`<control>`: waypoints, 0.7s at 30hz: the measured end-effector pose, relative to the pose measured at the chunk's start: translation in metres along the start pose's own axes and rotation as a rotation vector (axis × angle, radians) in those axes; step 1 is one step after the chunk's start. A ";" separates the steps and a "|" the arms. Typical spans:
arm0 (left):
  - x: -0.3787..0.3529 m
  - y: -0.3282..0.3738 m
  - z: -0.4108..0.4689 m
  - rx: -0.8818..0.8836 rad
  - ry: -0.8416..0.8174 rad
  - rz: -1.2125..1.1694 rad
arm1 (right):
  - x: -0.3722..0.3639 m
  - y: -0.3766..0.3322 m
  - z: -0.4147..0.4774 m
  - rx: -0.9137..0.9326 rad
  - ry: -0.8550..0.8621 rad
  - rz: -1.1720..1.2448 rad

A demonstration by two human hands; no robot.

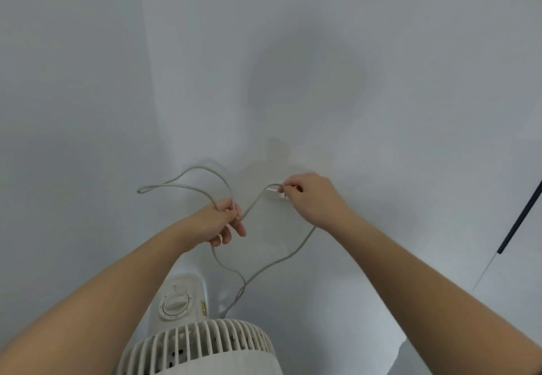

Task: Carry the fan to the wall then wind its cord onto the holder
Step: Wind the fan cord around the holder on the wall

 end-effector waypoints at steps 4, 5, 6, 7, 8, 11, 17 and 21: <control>0.001 0.005 0.000 -0.059 0.066 0.111 | 0.039 -0.001 0.001 0.130 0.068 -0.478; -0.001 0.008 0.000 -0.067 0.062 0.092 | 0.046 0.000 0.003 0.152 0.088 -0.547; -0.005 0.011 0.000 -0.065 0.044 0.061 | 0.052 0.001 0.004 0.171 0.117 -0.569; -0.010 0.013 -0.001 -0.055 0.015 0.030 | 0.059 0.001 0.005 0.186 0.165 -0.527; -0.017 0.016 -0.003 -0.041 -0.019 -0.001 | 0.066 0.002 0.006 0.176 0.226 -0.426; -0.035 0.017 -0.005 0.011 -0.124 -0.072 | 0.082 0.009 0.008 -0.047 0.341 0.083; -0.052 0.019 -0.008 0.050 -0.240 -0.147 | 0.062 0.020 0.008 -0.559 0.054 0.944; -0.072 0.016 -0.012 0.088 -0.365 -0.239 | 0.073 0.011 0.018 -0.345 0.201 1.074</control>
Point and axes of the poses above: each hand's wrist, its own z-axis towards the middle knuckle, its own x-axis out of the back of the hand, y = z × x, the point moved 5 cm from there along z, towards the middle knuckle, and after that the axes turned 5 degrees about -z, right-handed, at the moved point
